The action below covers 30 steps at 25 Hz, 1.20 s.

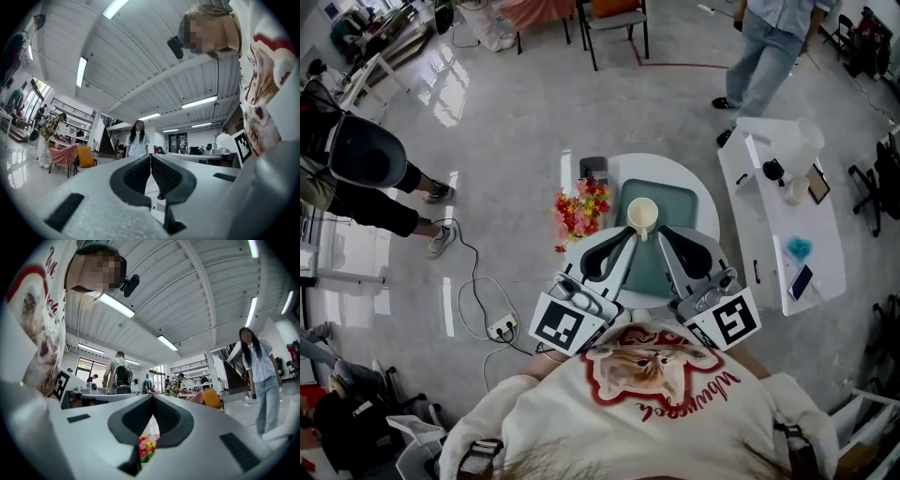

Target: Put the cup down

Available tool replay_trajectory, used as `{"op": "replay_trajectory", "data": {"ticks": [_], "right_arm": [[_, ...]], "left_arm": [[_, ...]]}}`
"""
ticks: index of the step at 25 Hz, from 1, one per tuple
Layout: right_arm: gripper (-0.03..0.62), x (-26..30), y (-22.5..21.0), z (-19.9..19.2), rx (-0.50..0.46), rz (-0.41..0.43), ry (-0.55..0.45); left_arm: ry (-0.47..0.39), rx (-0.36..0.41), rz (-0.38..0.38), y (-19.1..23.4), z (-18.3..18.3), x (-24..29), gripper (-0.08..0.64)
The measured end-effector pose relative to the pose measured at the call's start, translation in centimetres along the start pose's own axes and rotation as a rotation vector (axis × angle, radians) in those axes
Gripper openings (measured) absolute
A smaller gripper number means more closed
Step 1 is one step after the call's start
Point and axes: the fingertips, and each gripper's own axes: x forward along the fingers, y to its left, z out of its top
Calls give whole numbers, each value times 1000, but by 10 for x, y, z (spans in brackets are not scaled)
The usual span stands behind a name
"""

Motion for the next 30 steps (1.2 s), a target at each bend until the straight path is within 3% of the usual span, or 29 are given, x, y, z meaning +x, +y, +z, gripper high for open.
{"op": "replay_trajectory", "data": {"ticks": [7, 17, 30], "right_arm": [[28, -9, 10, -8, -21, -44, -12], [28, -45, 31, 11, -58, -19, -42], [28, -172, 80, 32, -49, 4, -45]], "left_arm": [[20, 6, -28, -9, -10, -21, 17], [-19, 47, -8, -52, 7, -43, 17], [-36, 68, 42, -183, 4, -89, 17]]}}
